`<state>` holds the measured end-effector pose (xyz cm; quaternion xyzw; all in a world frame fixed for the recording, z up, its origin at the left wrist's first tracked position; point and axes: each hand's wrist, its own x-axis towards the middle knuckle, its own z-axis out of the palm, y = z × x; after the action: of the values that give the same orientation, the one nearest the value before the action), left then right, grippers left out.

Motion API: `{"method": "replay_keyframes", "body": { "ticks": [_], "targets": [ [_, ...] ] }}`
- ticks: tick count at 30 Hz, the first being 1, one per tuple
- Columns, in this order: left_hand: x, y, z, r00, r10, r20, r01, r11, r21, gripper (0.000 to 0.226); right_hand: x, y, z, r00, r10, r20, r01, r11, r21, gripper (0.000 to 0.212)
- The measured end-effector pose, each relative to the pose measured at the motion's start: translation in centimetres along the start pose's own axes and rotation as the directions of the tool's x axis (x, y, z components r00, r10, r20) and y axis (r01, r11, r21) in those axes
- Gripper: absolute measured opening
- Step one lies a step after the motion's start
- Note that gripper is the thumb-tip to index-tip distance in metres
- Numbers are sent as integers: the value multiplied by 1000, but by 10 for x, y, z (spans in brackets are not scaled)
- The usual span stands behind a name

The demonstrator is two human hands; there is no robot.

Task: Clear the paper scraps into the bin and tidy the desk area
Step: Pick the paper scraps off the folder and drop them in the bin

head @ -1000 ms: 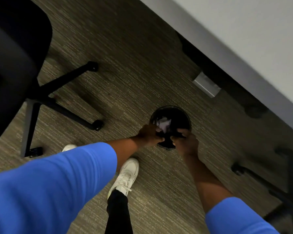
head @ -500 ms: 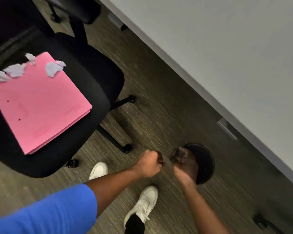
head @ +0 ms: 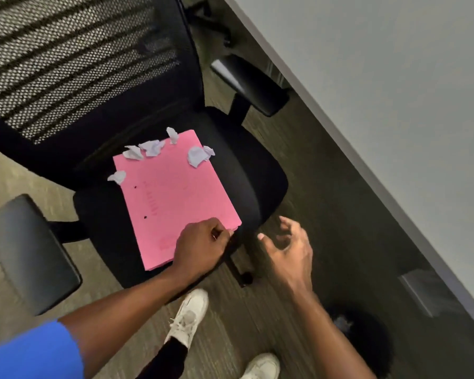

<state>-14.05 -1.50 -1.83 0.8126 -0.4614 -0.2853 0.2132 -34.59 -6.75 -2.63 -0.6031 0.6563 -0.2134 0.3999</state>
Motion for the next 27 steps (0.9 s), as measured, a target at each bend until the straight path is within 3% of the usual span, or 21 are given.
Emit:
{"method": "replay_keyframes", "body": {
  "ticks": [7, 12, 14, 19, 27],
  "targets": [
    [80, -40, -93, 911, -182, -369, 190, 982, -16, 30, 47, -85, 59, 976, -88, 197, 111, 988, -105, 97],
    [126, -72, -122, 793, -456, -404, 517, 854, 51, 87, 80, -127, 101, 960, -127, 249, 189, 951, -244, 103],
    [137, -81, -127, 767, -536, -353, 579, 815, 20, 95, 92, -140, 116, 955, -151, 256, 225, 930, -291, 103],
    [154, -107, -132, 779, -560, -281, 591, 806, 32, 79, 123, -164, 146, 936, -170, 309, 284, 881, -377, 102],
    [166, -135, -138, 843, -408, -350, 463, 882, 89, 39, 153, -181, 173, 925, -194, 327, 335, 824, -456, 89]
  ]
}}
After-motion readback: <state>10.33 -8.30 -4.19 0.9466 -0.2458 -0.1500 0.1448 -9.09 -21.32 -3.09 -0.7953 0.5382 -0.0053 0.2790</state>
